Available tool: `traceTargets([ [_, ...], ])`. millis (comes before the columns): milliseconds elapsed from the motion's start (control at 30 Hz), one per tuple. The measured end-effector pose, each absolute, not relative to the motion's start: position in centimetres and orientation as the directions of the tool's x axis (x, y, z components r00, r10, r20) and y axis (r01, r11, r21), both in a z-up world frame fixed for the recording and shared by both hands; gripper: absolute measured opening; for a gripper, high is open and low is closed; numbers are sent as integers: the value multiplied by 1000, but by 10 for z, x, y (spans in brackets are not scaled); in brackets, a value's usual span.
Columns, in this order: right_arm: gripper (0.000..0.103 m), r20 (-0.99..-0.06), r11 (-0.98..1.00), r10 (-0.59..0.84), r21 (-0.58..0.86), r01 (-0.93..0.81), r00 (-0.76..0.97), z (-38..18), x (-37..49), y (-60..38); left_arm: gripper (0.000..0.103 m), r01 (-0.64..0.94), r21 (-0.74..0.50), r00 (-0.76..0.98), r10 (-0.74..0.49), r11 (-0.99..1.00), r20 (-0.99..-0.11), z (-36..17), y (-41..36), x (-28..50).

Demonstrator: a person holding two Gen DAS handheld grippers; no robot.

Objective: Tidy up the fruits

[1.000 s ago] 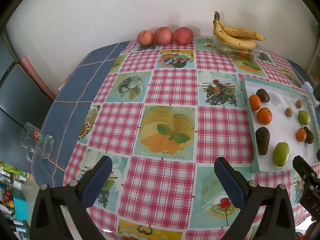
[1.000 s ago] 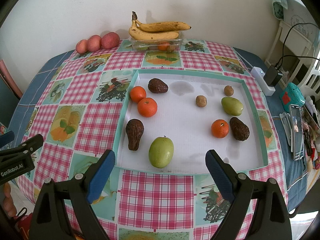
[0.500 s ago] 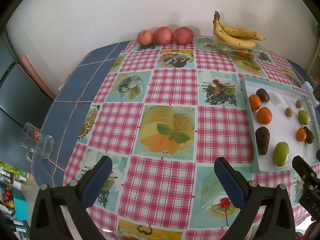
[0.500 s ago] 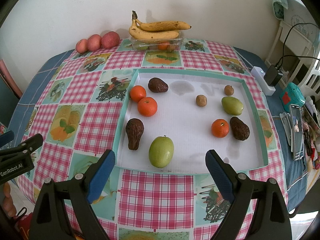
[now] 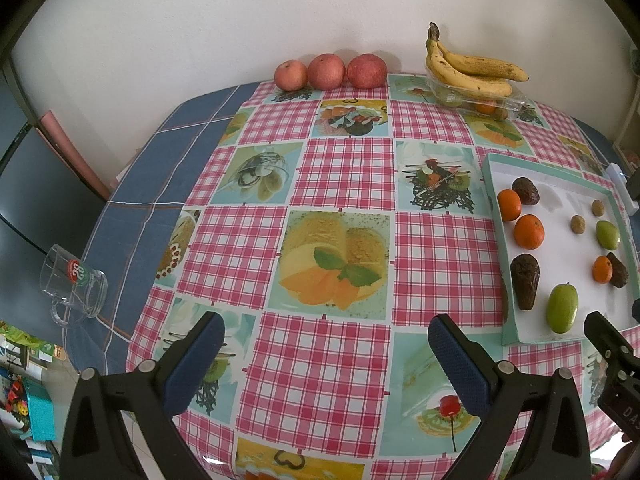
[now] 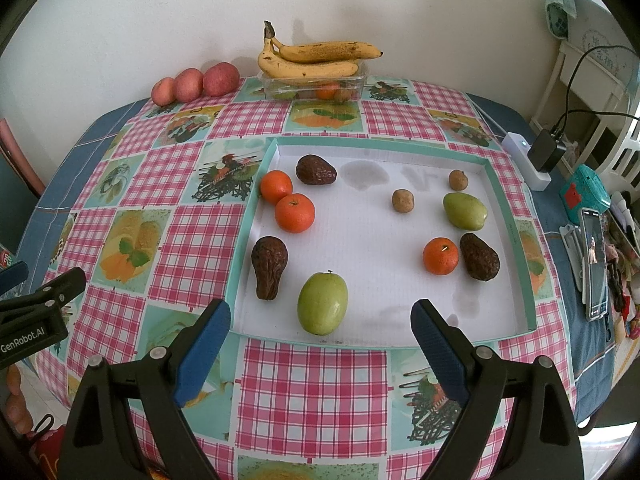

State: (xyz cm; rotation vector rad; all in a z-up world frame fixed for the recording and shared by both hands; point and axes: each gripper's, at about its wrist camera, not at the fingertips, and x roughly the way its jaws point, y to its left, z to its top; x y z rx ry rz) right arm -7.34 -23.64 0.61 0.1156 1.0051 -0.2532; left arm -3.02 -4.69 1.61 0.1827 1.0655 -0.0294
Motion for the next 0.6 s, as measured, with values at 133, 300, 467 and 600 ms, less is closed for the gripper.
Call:
traceTargets([
  [133,92,-846,965,-156,-20,262,510,6,-73,-237,103,114,132,482,61,985,-874,16,-47,-30],
  [300,92,-846,965,-156,-20,262,510,6,-74,-236,103,114,132,479,61,985,-875,15,-46,-30],
  [467,92,-846,965,-156,-21,262,510,5,-74,-237,103,105,137,489,68,985,-870,18,-44,-31],
  [600,92,-846,965,-156,-20,262,510,5,-74,-237,103,102,136,484,70,985,-872,18,-44,-30],
])
